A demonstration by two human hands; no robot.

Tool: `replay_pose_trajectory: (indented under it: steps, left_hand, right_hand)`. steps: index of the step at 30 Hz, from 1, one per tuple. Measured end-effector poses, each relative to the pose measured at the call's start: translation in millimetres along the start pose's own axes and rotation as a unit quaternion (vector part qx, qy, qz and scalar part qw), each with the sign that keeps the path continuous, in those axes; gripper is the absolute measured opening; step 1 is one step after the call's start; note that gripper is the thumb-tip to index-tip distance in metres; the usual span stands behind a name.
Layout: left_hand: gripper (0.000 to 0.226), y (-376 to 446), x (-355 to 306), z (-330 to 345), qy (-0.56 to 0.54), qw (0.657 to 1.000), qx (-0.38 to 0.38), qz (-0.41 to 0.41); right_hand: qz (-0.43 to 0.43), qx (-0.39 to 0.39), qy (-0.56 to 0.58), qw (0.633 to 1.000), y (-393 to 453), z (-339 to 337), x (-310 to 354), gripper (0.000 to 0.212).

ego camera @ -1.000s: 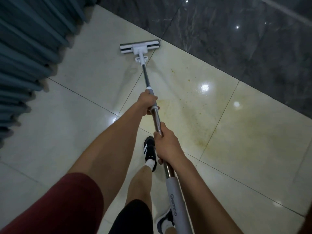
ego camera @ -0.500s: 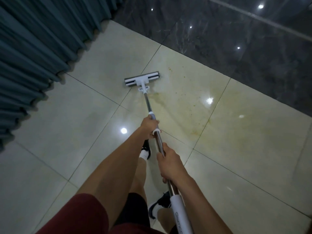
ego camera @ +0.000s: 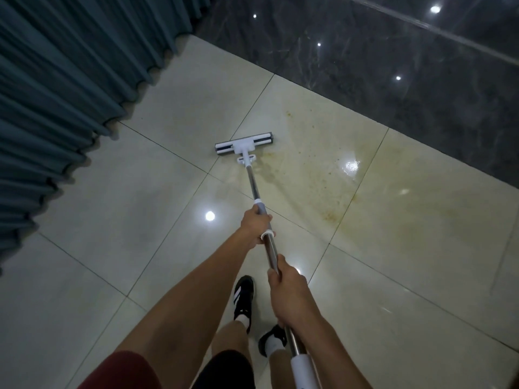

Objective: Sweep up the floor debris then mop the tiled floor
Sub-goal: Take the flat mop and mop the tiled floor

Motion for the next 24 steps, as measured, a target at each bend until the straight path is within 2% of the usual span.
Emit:
replay_pose_trajectory:
  steps: [7,12,15,19,24]
  left_hand:
    - [0.036,40.4,-49.8,-28.5,0.007,1.0,0.014,0.016]
    - [0.027,60.4,-78.8,-45.3,0.044,0.998,0.032,0.023]
    - [0.018,57.0,-74.6,-48.7,0.065,0.997,0.041,0.019]
    - [0.004,45.6,-53.1,-59.1,0.1,0.994,0.03,0.011]
    - [0.009,26.6,-16.2,-77.2,0.137,0.99,0.016,0.012]
  right_hand:
    - [0.004,-0.016,0.012,1.0,48.9,14.2,60.5,0.036]
    - [0.015,-0.014,0.032,0.999,71.6,22.0,88.0,0.036]
    - [0.03,-0.008,0.048,0.998,65.1,26.9,85.0,0.03]
    - [0.036,-0.013,0.031,0.999,43.7,48.6,77.8,0.036]
    - [0.039,-0.02,0.02,0.999,12.8,86.7,56.7,0.038]
Point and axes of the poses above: each hand's wrist, its own y-axis towards the middle knuckle, its own z-axis out of the palm, x = y × z, the point moved 7 cm from there along y, towards the middle knuckle, and after that the axes turned 11 degrees about -y, right-handed, at the moved point
